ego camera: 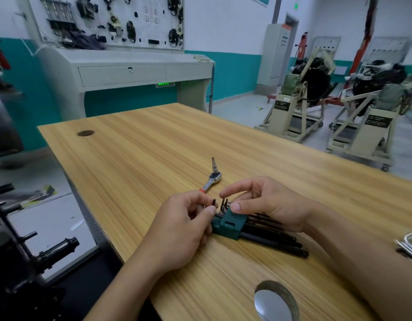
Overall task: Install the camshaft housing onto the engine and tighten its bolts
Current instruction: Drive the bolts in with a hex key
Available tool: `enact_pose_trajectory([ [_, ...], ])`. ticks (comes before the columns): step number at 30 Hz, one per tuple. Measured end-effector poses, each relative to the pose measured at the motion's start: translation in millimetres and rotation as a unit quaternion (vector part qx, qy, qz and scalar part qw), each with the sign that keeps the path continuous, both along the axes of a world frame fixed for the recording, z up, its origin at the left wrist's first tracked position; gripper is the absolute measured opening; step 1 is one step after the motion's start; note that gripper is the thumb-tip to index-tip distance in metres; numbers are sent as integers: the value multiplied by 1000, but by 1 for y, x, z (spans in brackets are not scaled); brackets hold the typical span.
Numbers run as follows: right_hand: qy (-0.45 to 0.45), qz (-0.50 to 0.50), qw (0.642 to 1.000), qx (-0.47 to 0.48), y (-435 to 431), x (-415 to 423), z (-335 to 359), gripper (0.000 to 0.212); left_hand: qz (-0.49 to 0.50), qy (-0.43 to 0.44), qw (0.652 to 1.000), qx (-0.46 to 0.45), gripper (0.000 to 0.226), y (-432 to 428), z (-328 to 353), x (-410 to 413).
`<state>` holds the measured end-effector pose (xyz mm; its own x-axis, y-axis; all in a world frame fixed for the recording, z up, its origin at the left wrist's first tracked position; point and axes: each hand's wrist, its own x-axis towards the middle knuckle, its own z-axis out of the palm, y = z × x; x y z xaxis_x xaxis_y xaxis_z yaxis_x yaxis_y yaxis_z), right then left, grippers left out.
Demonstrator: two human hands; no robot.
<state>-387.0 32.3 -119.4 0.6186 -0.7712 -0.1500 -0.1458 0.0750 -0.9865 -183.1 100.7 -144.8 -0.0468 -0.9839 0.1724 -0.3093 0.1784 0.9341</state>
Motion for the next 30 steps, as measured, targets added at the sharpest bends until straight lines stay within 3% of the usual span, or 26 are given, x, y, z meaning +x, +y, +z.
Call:
enact_pose_trajectory([
  [5,36,-14,998,-40,0,3,-2,35,13,39,999,2,14,0,0,0],
  [8,55,-20,997,-49,2,3,0,39,109,133,985,10,17,-4,-3,3],
  [11,136,-15,987,-90,6,5,11,43,173,140,975,-2,19,-7,-5,6],
  [14,300,22,935,-186,15,10,25,36,194,109,975,-17,20,-12,-9,4],
  [19,390,25,875,-286,36,23,38,18,180,55,982,-33,26,-13,-8,4],
  [21,452,42,816,-356,43,26,42,24,162,46,985,-30,28,-11,-8,5],
  [23,498,77,785,-360,49,25,48,48,148,44,988,-19,25,-10,-8,4],
  [25,517,110,785,-323,54,23,58,63,142,37,989,-13,25,-9,-9,4],
  [30,491,136,803,-308,49,20,62,59,133,21,991,-11,28,-8,-8,3],
])
